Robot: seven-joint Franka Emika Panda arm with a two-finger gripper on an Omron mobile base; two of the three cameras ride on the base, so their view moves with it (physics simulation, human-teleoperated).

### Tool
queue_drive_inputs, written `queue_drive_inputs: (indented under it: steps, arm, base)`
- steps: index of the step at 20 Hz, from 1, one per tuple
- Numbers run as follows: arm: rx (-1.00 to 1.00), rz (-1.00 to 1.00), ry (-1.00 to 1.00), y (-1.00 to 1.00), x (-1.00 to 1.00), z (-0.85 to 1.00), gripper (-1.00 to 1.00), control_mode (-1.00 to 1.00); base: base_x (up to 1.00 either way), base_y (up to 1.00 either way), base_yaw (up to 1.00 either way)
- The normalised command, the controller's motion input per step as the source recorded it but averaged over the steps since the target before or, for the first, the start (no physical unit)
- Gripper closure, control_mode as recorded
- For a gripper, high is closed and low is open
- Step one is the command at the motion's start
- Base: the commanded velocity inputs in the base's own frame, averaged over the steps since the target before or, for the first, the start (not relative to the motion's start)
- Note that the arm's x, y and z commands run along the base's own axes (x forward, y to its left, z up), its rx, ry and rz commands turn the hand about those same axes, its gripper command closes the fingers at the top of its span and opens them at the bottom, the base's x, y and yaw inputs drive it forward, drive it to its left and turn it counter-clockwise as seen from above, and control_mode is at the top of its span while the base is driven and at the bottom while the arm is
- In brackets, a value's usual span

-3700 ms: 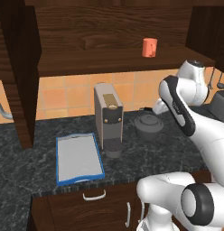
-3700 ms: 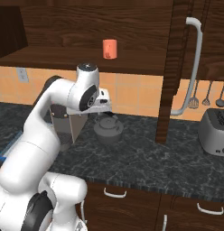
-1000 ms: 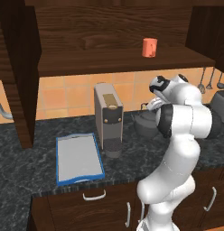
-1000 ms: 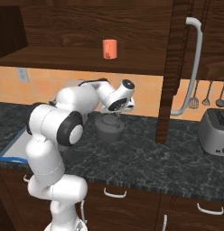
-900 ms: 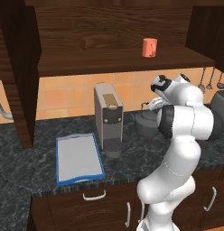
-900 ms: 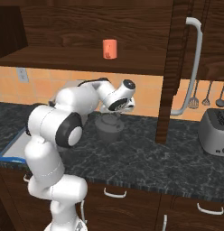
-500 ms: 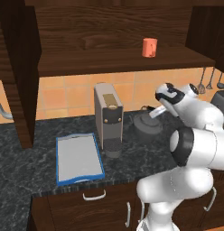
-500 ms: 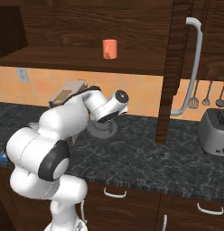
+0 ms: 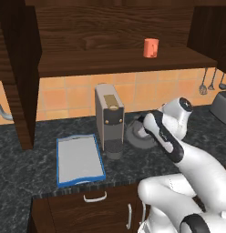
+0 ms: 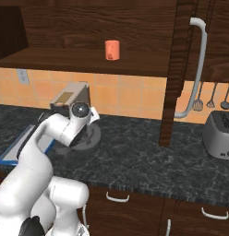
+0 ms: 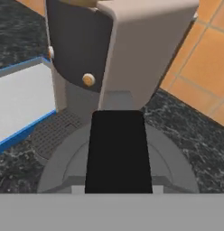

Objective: Pick the kettle from the counter and place it on the tray. Then pick the mug from the cabinet and place it on the tray. Then close the cabinet doors.

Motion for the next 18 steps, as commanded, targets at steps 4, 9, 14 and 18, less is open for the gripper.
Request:
queue_drive_inputs:
  steps: [4, 9, 14, 18]
  arm:
    - [-0.2, 0.17, 0.03, 0.76, -0.76, 0.61, 1.0, -1.0]
    - [-0.19, 0.21, 0.0, 0.59, -0.91, 0.64, 1.0, -1.0]
    - [-0.12, 0.2, 0.0, 0.37, -0.94, 0.77, 1.0, -1.0]
    - [-0.01, 0.06, 0.02, 0.35, -0.39, 0.32, 1.0, -1.0]
  base:
    - [0.0, 0.0, 0.0]
    - [0.0, 0.0, 0.0]
    - [0.0, 0.0, 0.0]
    - [0.0, 0.0, 0.0]
